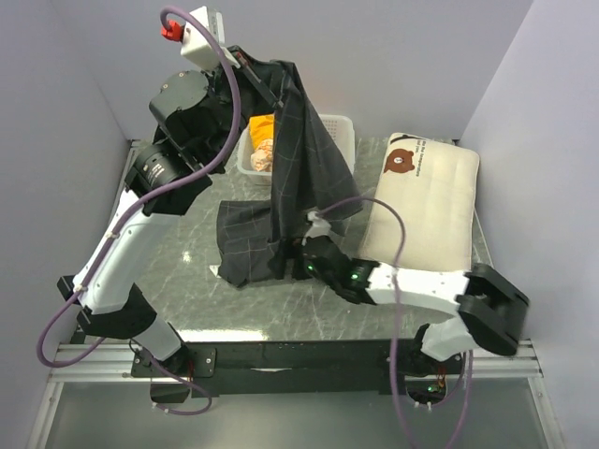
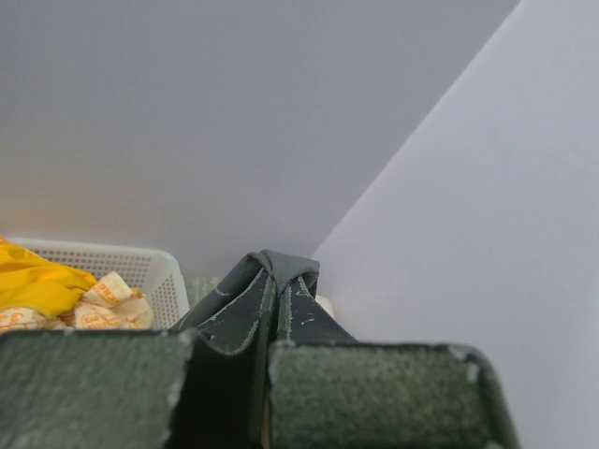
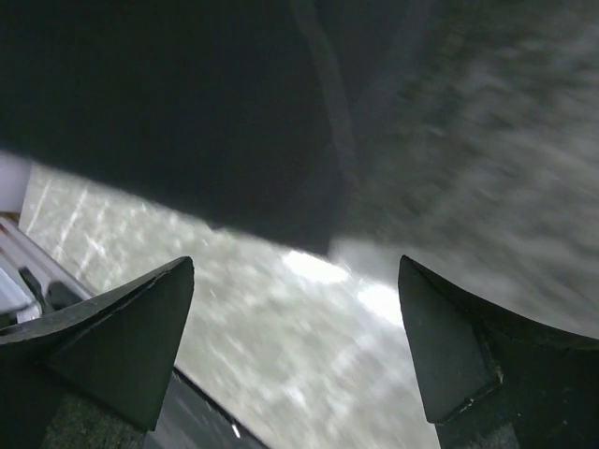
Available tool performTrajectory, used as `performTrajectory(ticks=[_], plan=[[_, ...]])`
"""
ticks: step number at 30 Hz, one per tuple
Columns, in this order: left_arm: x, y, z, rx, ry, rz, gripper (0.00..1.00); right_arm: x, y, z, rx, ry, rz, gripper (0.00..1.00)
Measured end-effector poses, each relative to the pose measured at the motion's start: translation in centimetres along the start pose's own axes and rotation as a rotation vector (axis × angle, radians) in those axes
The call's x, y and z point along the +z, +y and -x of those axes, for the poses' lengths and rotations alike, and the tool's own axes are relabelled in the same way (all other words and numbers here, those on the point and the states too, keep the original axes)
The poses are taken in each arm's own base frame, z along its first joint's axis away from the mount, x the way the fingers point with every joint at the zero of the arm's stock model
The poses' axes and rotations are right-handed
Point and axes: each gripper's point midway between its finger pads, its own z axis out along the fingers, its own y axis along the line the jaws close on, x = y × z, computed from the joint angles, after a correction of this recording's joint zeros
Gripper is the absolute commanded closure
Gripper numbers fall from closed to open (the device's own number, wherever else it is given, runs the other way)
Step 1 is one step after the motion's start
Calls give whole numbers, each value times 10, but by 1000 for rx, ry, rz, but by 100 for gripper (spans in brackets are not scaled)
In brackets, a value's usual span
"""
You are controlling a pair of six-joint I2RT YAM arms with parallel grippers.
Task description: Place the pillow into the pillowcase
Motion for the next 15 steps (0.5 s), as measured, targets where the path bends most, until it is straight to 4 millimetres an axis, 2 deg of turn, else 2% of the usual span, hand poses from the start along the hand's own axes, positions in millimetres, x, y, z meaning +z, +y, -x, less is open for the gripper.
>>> performTrajectory(ticks=[4, 7, 10, 11, 12, 13, 15], plan=[[5, 13, 7, 9, -19, 32, 99, 38, 16, -3, 8, 5, -6, 6], [7, 24, 12, 16, -32, 56, 99, 70, 23, -7, 9, 12, -33, 13], [6, 40, 19, 28, -45, 91, 99, 97, 24, -12, 2, 15, -67, 51], [6, 46, 23, 32, -53, 104, 99, 101, 22, -14, -5, 17, -76, 76], [4, 52, 28, 35, -64, 118, 99, 103, 18, -16, -7, 17, -92, 87], [3, 58, 35, 38, -77, 133, 99, 103, 13, -19, -13, 21, -110, 97], [-5, 70, 49, 42, -105, 159, 99, 99, 3, -20, -22, 22, -146, 100]])
